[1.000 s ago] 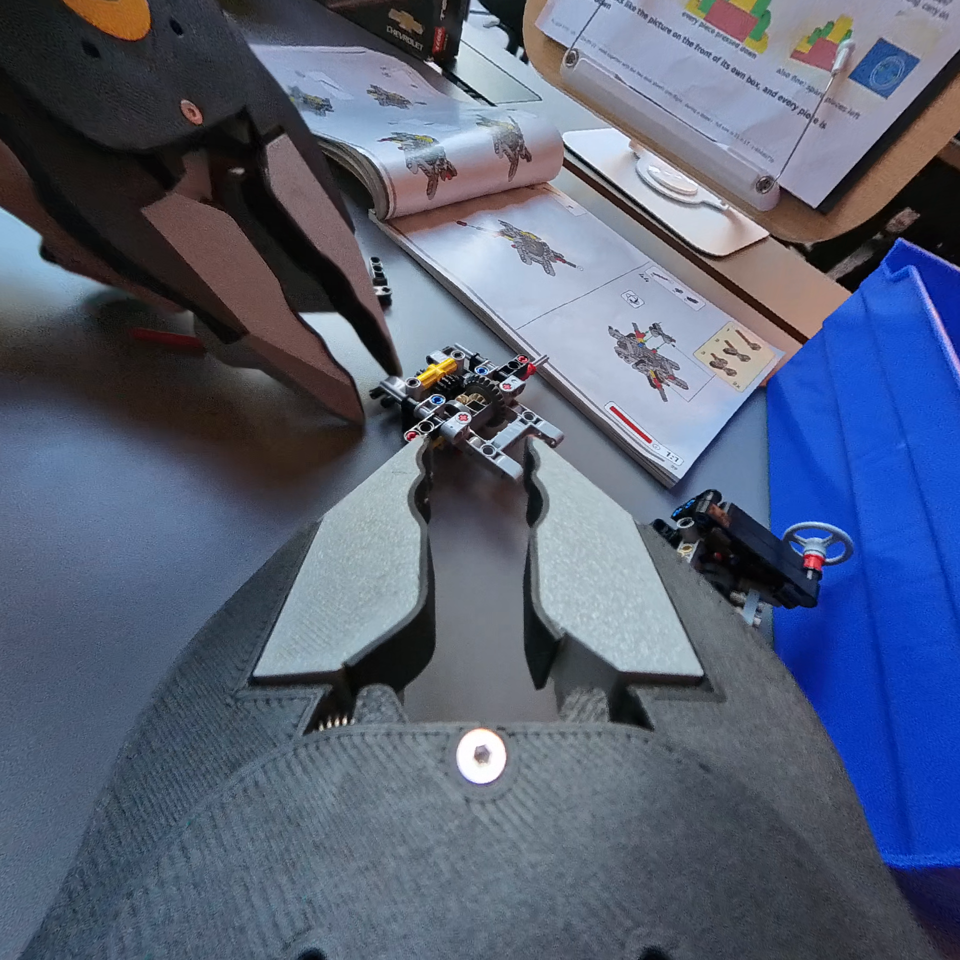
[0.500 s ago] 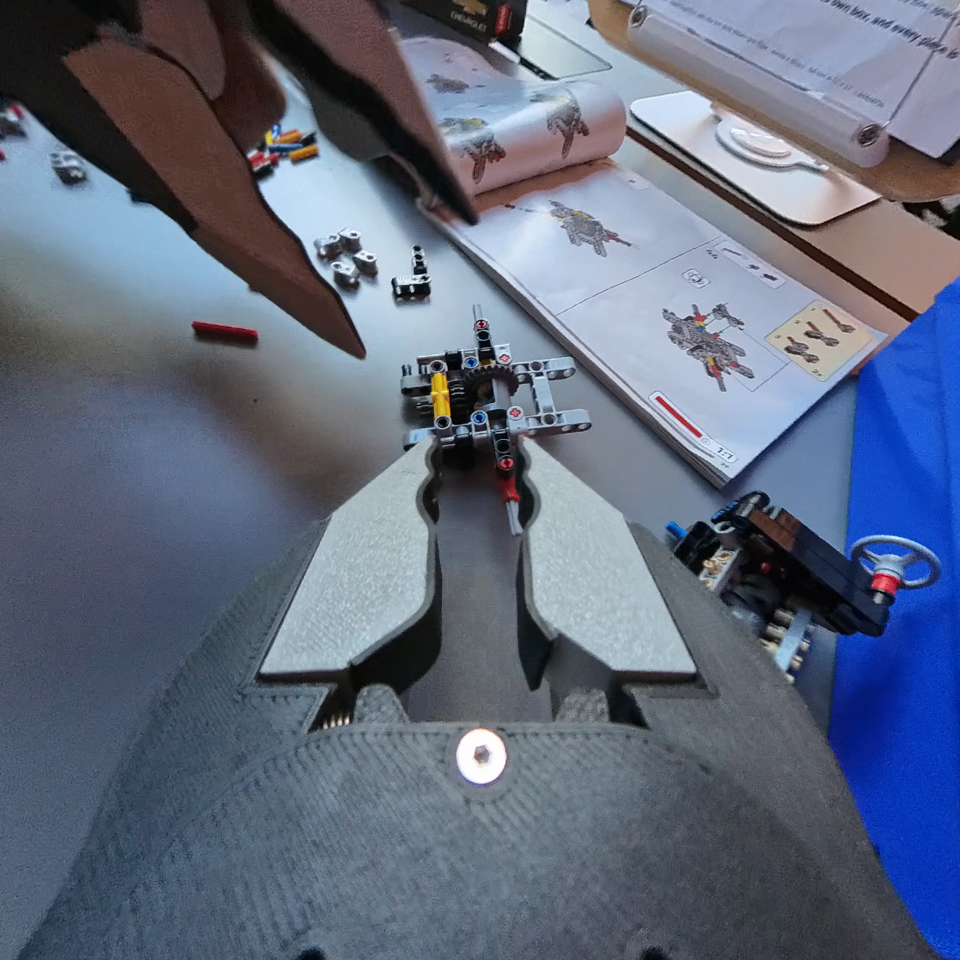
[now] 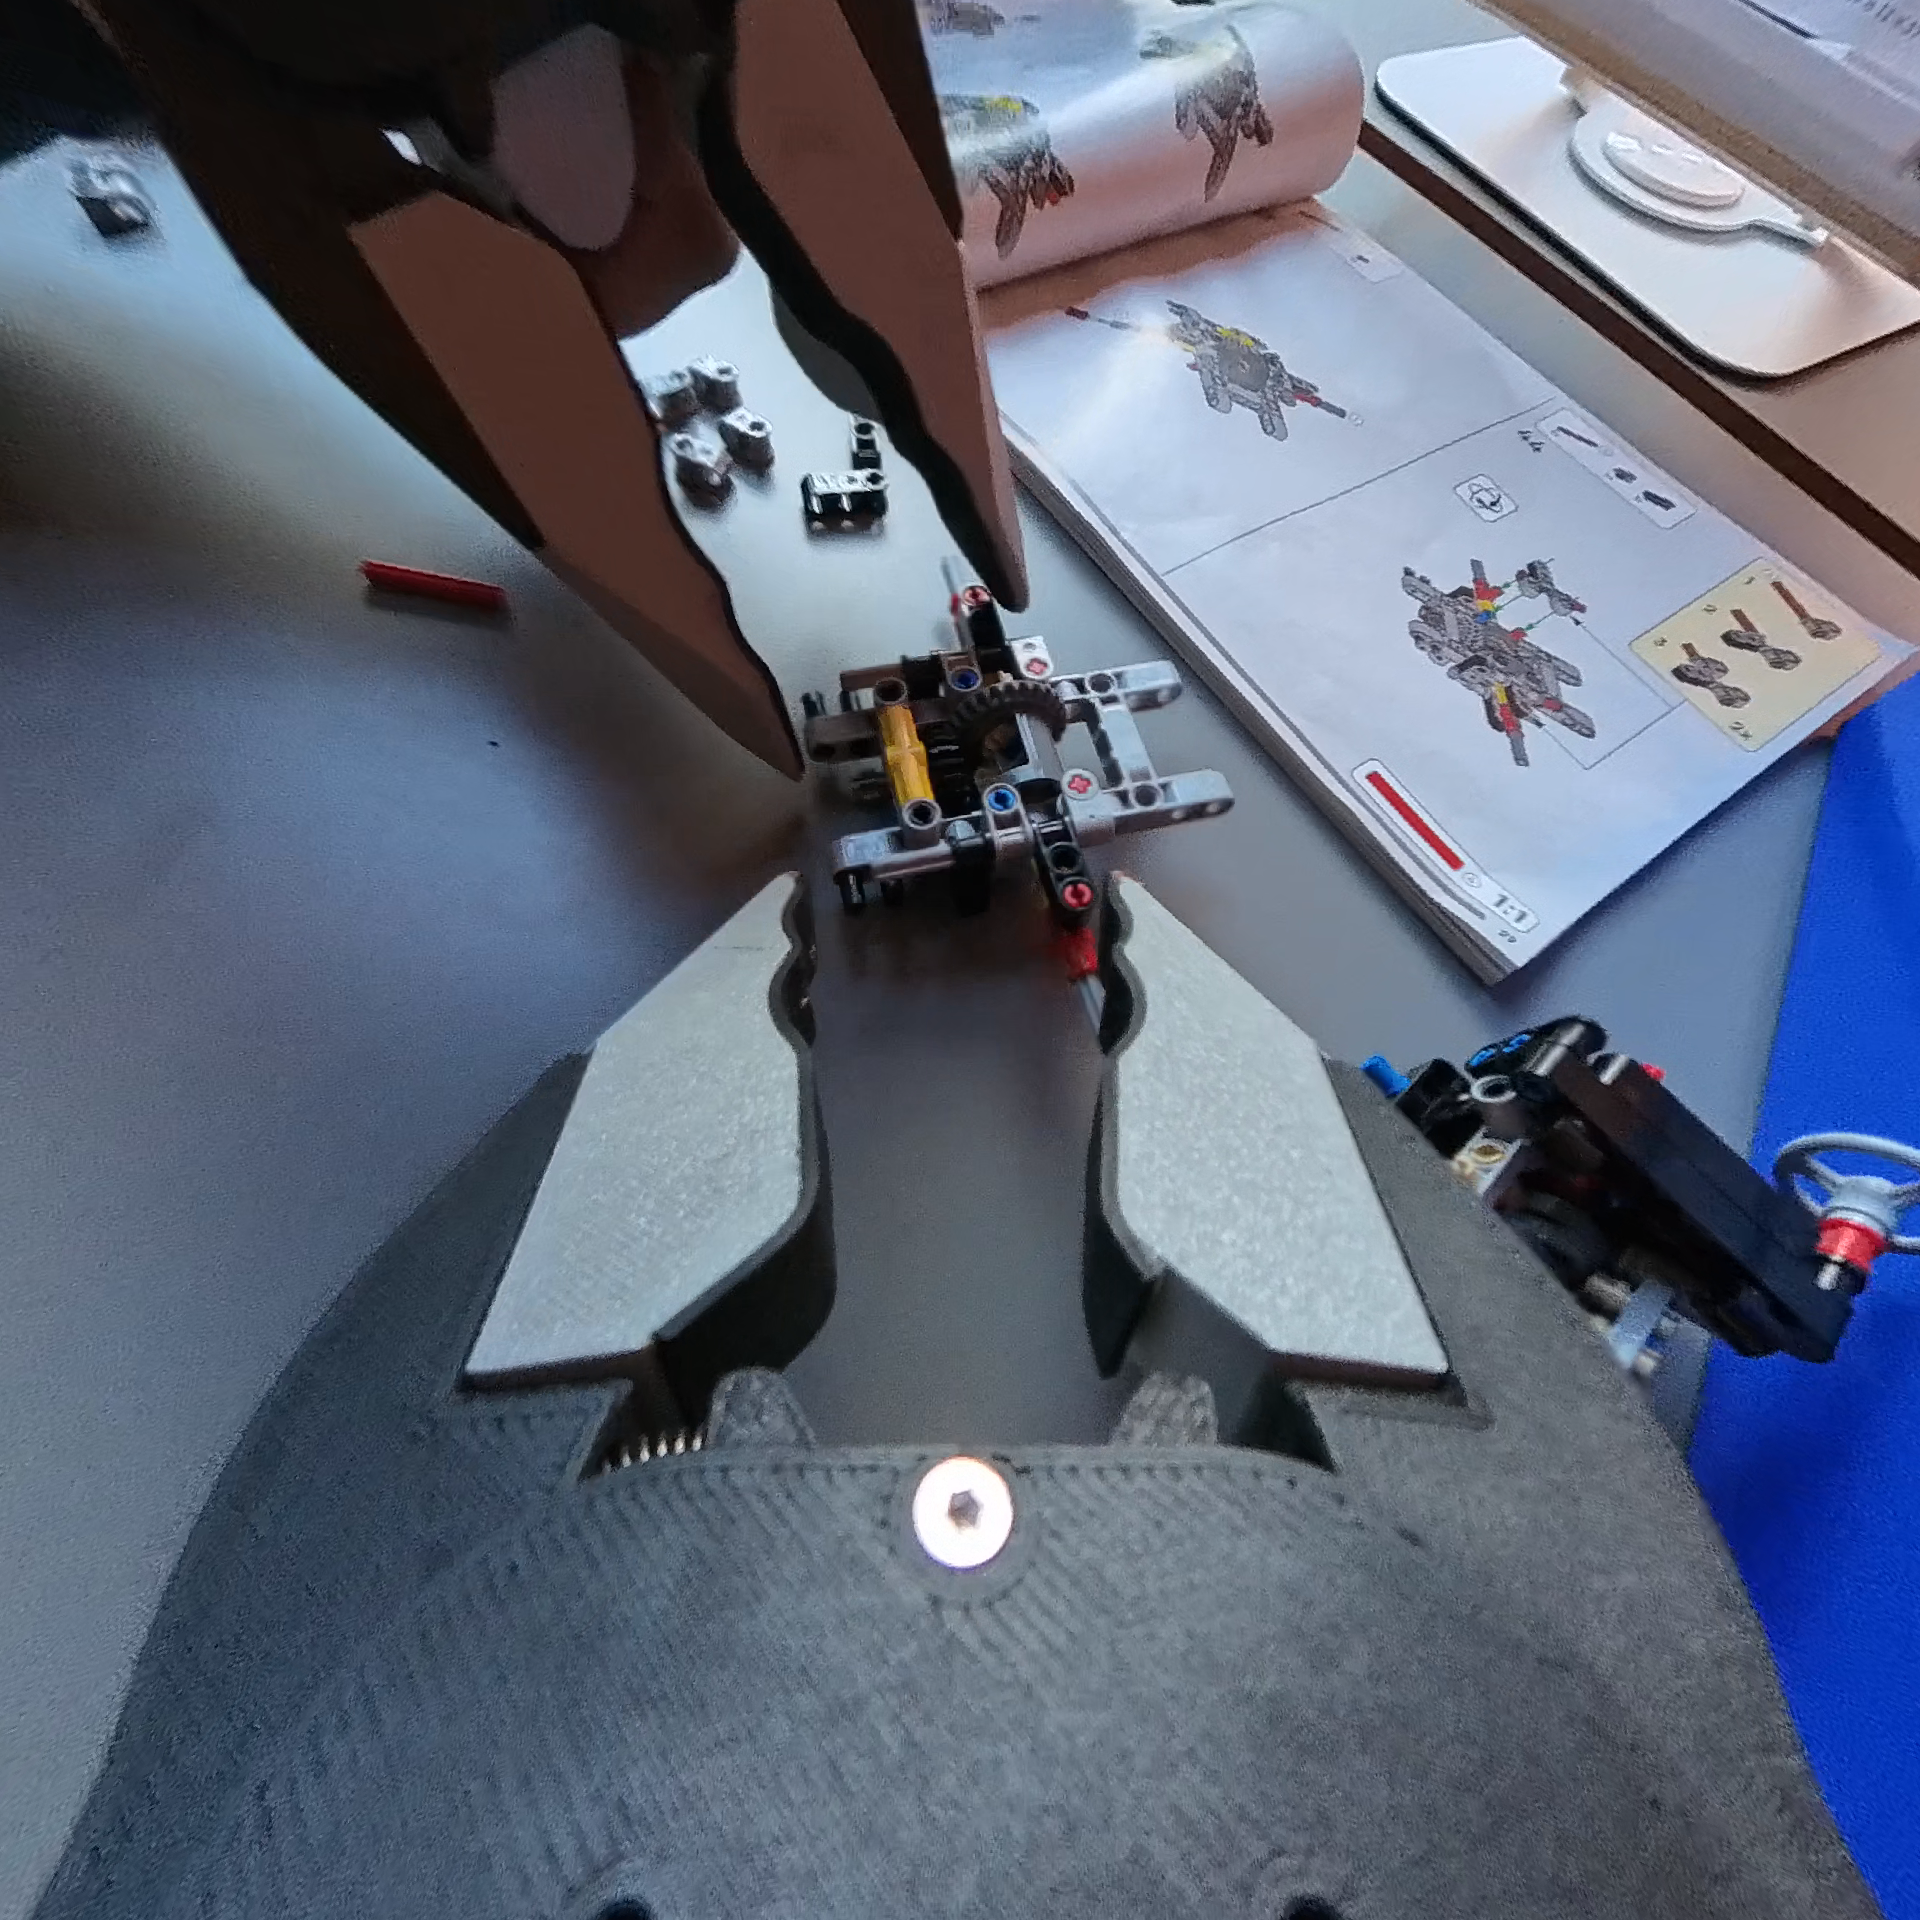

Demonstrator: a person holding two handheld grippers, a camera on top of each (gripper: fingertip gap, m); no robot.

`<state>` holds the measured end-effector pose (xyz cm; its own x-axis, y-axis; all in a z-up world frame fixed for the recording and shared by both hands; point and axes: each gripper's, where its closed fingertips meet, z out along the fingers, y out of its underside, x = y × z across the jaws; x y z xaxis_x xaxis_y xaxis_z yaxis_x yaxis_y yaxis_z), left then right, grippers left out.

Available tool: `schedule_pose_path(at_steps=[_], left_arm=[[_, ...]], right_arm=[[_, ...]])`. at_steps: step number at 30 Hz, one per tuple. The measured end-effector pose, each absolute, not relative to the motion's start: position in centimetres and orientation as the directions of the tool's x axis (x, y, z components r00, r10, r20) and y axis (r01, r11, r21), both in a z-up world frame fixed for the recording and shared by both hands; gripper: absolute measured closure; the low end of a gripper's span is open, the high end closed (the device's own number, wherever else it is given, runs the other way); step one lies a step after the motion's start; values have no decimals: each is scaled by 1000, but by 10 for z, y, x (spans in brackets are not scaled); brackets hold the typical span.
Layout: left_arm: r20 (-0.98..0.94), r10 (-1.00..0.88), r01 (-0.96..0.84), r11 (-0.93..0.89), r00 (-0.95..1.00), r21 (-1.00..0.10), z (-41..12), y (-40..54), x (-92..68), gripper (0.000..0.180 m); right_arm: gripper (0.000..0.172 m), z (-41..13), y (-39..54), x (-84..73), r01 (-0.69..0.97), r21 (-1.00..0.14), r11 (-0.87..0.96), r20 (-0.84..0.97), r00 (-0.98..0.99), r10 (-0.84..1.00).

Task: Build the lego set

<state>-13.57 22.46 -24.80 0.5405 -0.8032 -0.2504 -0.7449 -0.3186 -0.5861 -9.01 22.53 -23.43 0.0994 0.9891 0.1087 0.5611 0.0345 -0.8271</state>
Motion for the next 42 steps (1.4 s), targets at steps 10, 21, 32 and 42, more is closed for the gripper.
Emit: schedule_pose_path(at_steps=[10, 21, 32, 42], left_arm=[[-162, -815, -657, -312, 556, -686, -238, 219, -130, 123], [-273, -843, -762, -223, 464, -608, -246, 235, -126, 136], [-312, -829, -764, -196, 464, -614, -246, 234, -125, 136], [-324, -796, -733, -208, 512, -647, -245, 235, -126, 136]], right_arm=[[136, -235, 232, -96, 561, -821, 104, 134, 14, 991], [133, -238, 230, -95, 573, -804, 159, 179, -22, 984], [132, -242, 229, -94, 579, -781, 233, 230, -80, 970], [127, -241, 234, -95, 564, -766, 309, 310, -97, 946]])
